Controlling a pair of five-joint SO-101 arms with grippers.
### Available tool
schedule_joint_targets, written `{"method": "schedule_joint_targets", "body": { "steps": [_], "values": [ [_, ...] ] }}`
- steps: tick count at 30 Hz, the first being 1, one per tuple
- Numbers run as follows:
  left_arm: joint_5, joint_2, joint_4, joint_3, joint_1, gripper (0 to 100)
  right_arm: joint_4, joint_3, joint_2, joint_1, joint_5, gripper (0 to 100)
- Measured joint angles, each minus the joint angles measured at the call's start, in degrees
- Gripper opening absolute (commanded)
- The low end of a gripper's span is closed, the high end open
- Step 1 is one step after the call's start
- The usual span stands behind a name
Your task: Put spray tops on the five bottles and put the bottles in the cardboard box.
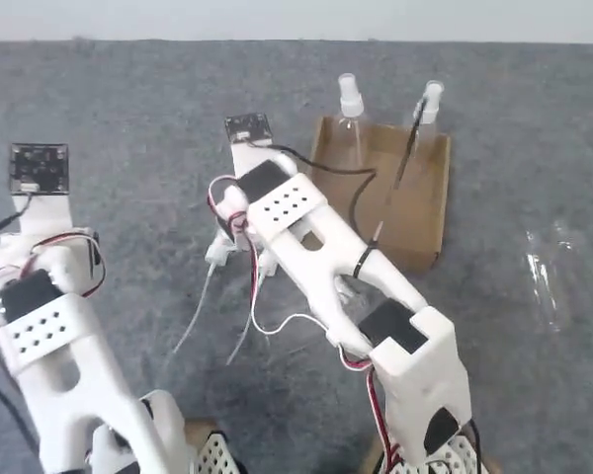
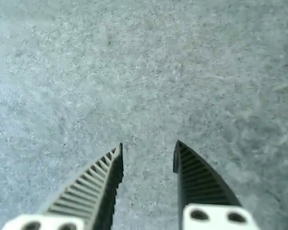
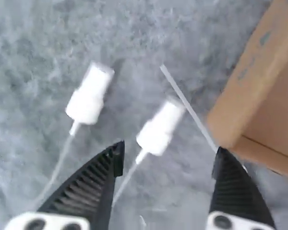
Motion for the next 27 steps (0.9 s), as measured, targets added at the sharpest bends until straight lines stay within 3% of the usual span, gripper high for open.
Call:
{"method": "schedule_joint_targets", "body": {
  "steps": [5, 8, 12, 16, 19, 23, 27],
  "values": [
    [0.0, 0.0, 0.0, 0.2, 0.0, 16, 13.1, -6.7, -5.4, 2.5, 11.4, 11.5],
    [0.0, 0.0, 0.0, 0.2, 0.1, 16, 18.5, -7.7, -9.3, 5.2, 21.4, 10.6],
    [0.0, 0.0, 1.1, 0.2, 2.7, 16, 20.0, -6.4, -14.9, 10.3, 34.1, 10.6],
    [0.0, 0.0, 3.0, 0.2, 5.8, 16, 20.0, -0.1, -23.6, 17.2, 39.3, 10.6],
    [0.0, 0.0, 3.5, 0.2, 7.6, 16, 20.0, 6.6, -31.4, 23.9, 44.9, 12.7],
    [0.0, 0.0, 5.6, 0.2, 11.3, 16, 20.0, 14.0, -38.5, 36.4, 53.4, 23.3],
    [0.8, 0.0, 7.0, 0.2, 15.2, 16, 19.9, 16.3, -39.3, 51.5, 62.2, 23.5]
  ]
}}
